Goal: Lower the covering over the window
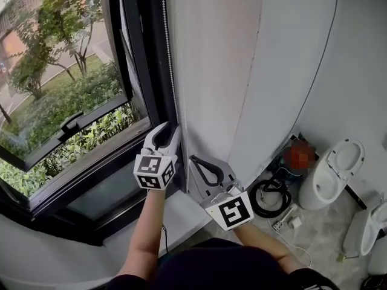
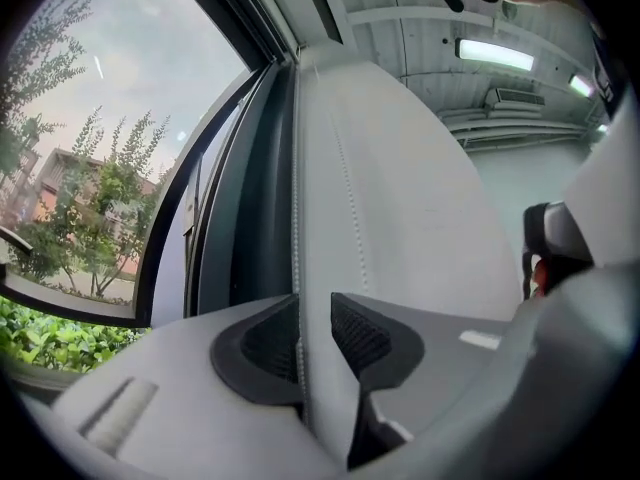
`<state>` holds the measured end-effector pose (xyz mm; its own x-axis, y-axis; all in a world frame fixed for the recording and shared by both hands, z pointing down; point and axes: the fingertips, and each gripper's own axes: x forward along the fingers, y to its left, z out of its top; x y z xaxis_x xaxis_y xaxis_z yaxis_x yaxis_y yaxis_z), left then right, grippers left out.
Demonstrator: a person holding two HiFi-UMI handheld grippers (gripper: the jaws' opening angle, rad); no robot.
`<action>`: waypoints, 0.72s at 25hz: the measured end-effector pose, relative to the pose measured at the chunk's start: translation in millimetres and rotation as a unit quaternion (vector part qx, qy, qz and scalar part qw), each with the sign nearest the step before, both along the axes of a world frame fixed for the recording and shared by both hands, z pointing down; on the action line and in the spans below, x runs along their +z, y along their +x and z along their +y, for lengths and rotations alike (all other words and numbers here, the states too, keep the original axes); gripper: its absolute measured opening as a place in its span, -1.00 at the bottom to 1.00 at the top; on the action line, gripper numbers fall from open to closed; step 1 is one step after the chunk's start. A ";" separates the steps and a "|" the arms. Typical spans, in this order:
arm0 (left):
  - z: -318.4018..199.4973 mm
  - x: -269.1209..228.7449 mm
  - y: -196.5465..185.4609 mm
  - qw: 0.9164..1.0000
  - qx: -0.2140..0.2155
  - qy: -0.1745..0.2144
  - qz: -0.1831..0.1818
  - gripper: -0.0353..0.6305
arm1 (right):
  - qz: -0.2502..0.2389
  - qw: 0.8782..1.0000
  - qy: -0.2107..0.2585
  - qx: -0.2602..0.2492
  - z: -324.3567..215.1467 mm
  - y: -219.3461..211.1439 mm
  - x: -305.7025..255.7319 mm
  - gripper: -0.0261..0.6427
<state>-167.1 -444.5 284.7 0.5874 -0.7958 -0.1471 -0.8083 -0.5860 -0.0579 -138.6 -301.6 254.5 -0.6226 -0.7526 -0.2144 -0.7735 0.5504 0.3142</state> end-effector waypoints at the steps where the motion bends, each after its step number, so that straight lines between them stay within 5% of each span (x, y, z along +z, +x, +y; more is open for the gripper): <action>1: -3.9 0.1 1.0 1.000 -0.001 -0.003 -0.003 -0.58 | 0.001 1.000 0.002 0.000 0.1 -1.0 -1.2 -0.89; 18: -28.4 10.5 6.1 0.999 0.009 -0.032 -0.008 -0.58 | -0.007 1.000 0.003 0.009 -0.9 2.3 -4.4 -0.89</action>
<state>-161.0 -472.8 295.1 0.6042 -0.7921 -0.0867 -0.7964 -0.6039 -0.0330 -136.4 -302.5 250.2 -0.6056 -0.7625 -0.2277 -0.7878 0.5340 0.3070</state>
